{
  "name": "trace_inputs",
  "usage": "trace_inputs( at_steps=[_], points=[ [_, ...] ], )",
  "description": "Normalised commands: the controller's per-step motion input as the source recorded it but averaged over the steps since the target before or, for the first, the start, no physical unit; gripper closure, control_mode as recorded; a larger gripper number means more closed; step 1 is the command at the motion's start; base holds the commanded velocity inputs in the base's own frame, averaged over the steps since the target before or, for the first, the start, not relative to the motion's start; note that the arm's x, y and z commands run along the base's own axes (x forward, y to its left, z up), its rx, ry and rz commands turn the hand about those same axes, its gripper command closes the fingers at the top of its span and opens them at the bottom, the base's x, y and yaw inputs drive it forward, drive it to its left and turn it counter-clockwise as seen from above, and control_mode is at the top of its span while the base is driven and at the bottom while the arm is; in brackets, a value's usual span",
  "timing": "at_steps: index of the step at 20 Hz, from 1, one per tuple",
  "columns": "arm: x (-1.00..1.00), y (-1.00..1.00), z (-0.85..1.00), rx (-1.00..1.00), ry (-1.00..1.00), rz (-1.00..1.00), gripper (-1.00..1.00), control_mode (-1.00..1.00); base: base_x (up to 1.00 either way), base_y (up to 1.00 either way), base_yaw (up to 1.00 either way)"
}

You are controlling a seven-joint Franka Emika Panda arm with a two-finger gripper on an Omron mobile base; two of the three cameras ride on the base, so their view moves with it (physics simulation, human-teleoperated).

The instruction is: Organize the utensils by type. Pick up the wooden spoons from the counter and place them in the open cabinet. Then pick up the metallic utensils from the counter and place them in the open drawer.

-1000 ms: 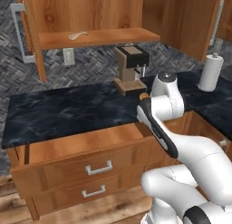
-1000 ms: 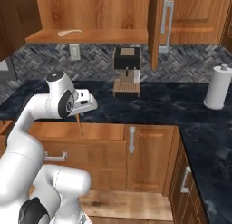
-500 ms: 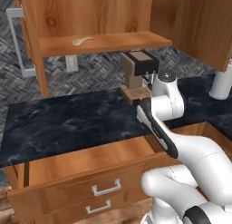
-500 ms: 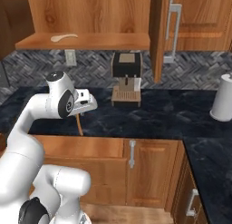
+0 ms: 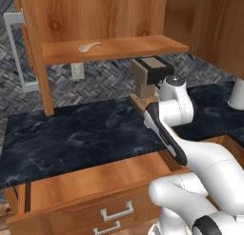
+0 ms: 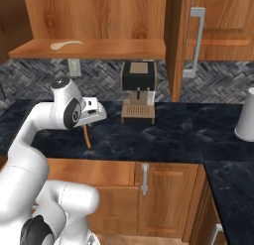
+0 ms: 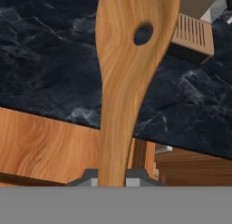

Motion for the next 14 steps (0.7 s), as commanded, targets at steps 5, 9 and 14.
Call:
trace_inputs(
  at_steps=[5,9,14],
  points=[
    [0.00,0.00,0.00,0.00,0.00,0.00,1.00,1.00,0.08,0.12,0.00],
    [0.00,0.00,0.00,0.00,0.00,0.00,1.00,1.00,0.06,0.01,0.00],
    [0.00,0.00,0.00,0.00,0.00,0.00,1.00,1.00,0.18,0.06,0.01]
  ],
)
